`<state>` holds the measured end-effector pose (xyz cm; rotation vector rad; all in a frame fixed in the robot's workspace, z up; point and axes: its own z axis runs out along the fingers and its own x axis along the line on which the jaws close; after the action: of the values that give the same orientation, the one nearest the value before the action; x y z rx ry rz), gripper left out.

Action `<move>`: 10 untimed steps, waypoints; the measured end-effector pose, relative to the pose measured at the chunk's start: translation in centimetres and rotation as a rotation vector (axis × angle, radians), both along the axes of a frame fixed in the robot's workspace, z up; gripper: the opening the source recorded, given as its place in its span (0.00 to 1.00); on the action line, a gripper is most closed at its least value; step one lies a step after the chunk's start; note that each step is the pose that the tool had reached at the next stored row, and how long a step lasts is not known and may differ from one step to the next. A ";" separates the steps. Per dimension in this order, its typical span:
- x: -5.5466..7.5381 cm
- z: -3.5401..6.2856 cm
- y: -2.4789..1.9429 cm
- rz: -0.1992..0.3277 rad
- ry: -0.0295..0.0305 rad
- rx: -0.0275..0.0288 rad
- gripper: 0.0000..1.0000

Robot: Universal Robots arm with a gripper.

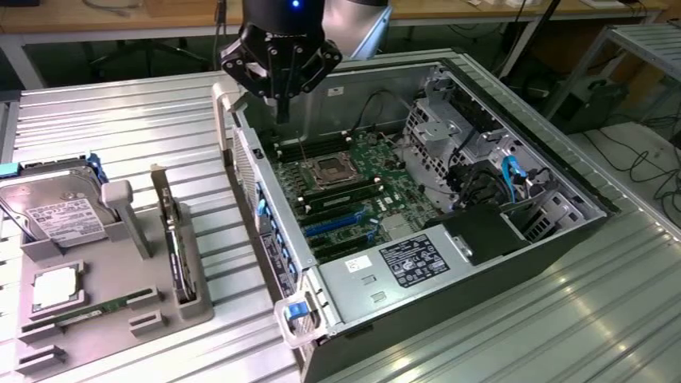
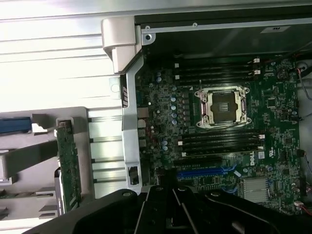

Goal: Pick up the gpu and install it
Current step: 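Reach for the gpu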

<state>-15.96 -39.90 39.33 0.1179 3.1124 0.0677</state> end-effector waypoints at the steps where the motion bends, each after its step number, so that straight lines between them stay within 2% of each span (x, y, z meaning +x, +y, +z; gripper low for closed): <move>1: -0.1 0.00 0.00 0.000 0.0000 0.0000 0.11; 10: -1.2 0.00 -0.03 0.000 0.0000 0.0000 0.11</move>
<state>-17.15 -39.93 39.33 0.1180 3.1125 0.0677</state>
